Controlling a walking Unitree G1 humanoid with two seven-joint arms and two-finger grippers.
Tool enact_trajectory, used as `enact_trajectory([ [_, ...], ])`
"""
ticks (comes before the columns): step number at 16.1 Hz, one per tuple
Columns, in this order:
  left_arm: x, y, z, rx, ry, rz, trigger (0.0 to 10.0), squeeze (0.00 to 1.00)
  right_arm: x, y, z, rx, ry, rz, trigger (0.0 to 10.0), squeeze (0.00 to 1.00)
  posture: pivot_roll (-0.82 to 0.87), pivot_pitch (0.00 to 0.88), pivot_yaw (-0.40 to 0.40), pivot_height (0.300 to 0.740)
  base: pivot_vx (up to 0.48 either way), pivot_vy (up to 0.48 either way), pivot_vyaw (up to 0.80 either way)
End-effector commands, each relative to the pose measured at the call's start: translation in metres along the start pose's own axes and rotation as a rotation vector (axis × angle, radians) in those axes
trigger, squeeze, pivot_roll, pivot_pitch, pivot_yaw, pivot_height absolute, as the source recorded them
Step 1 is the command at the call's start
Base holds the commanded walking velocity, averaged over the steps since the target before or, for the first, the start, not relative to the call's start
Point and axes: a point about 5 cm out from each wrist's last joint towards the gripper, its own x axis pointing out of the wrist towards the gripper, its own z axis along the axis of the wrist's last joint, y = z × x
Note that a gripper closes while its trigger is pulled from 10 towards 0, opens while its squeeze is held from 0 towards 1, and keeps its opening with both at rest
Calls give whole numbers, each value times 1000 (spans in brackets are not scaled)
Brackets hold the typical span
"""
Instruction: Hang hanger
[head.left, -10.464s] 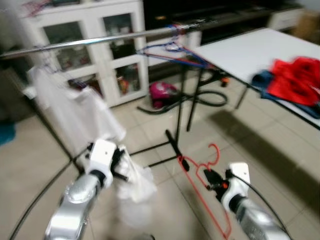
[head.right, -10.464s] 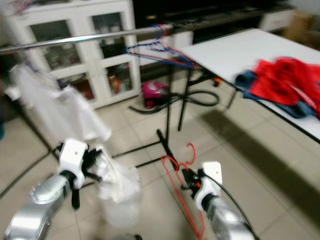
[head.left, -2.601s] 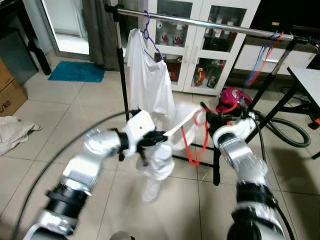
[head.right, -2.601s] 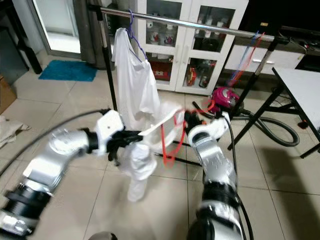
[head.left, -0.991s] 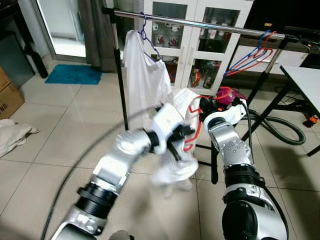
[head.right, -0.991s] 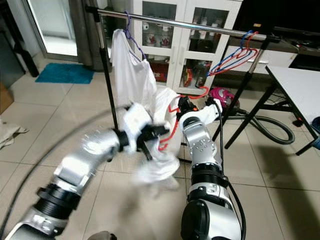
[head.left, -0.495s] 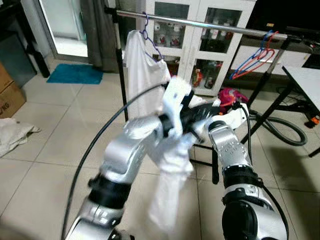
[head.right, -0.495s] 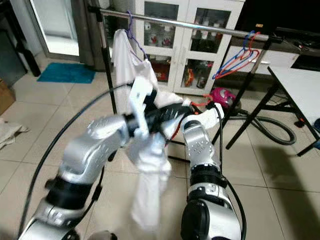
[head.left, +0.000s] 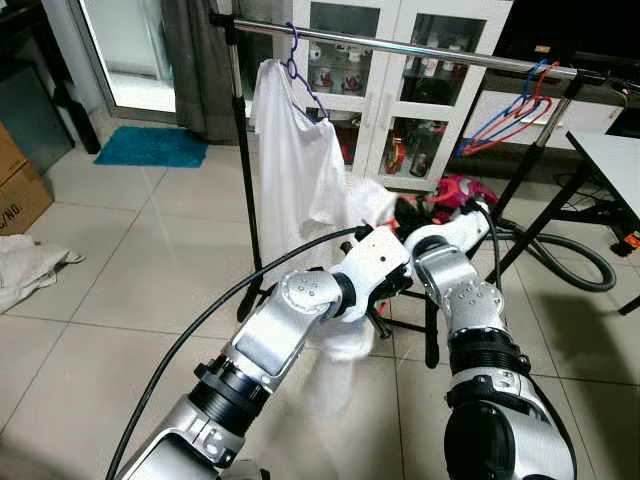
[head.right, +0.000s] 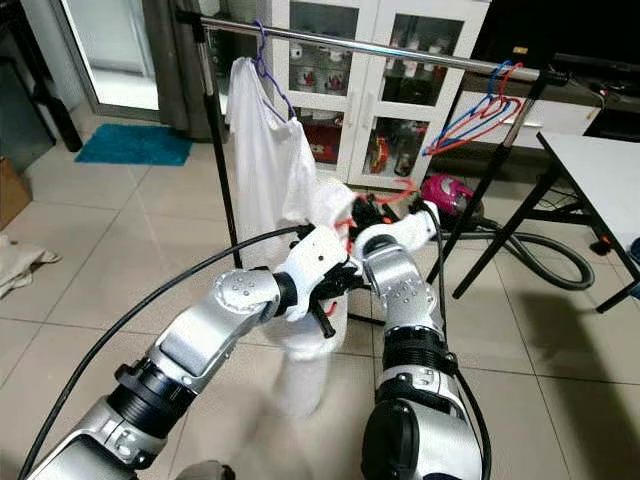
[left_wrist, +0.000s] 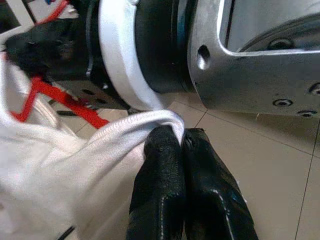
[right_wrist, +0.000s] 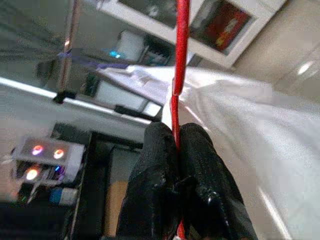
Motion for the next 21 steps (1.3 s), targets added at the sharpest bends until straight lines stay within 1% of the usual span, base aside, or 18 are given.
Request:
enact_trajectory([
  [1,1,0,7,-3,-17,-25,10000,1000,0,15,-29,62,58,68,10000,0,148,0,-42,740,0,0,0],
  [3,-2,1,9,-18,-48,-37,10000,1000,0,15,-29,64,63,68,10000,0,149,0,-43,740,0,0,0],
  [5,-6,-2,17,-30,-108,-90,10000,1000,-1,13,-26,35,63,67,10000,0,154,0,-49,740,0,0,0],
  [7,-10,-4,25,-43,-155,-117,10000,1000,-2,9,-23,20,55,57,10000,0,154,0,-50,740,0,0,0],
  [9,-13,-5,29,-53,-181,-146,10000,1000,-2,7,-20,14,49,52,10000,0,152,0,-52,740,0,0,0],
  [11,-21,-1,31,-58,-195,-177,10000,1000,-2,7,-17,-15,44,55,10000,0,149,0,-50,740,0,0,0],
  [12,-32,2,28,-62,-188,-231,10000,1000,-3,4,-15,-43,56,49,10000,0,150,0,-51,740,0,0,0],
  [13,-36,2,27,-63,-184,-249,10000,1000,-4,3,-15,-52,61,46,10000,0,150,0,-51,740,0,0,0],
  [14,-43,6,22,-55,-155,-268,10000,90,-4,-1,-13,-67,65,33,10000,0,152,0,-53,740,0,0,0],
  [15,-53,13,14,-32,-111,-282,10000,0,-5,-7,-8,-91,62,14,10000,0,156,0,-56,740,0,0,0],
  [17,-62,24,13,-10,-102,-259,10000,0,-6,-13,-1,-115,54,-3,10000,0,158,0,-58,740,0,0,0],
  [19,-68,25,15,26,-101,-279,10000,0,-7,-15,3,-178,61,-4,10000,0,156,0,-58,740,0,0,0],
  [20,-70,27,17,36,-119,-279,10000,0,-7,-15,4,-195,66,0,10000,0,156,0,-57,740,0,0,0],
  [21,-72,31,26,-15,-213,-262,10000,0,-7,-14,5,-237,70,10,10000,0,154,0,-55,740,0,0,0],
])
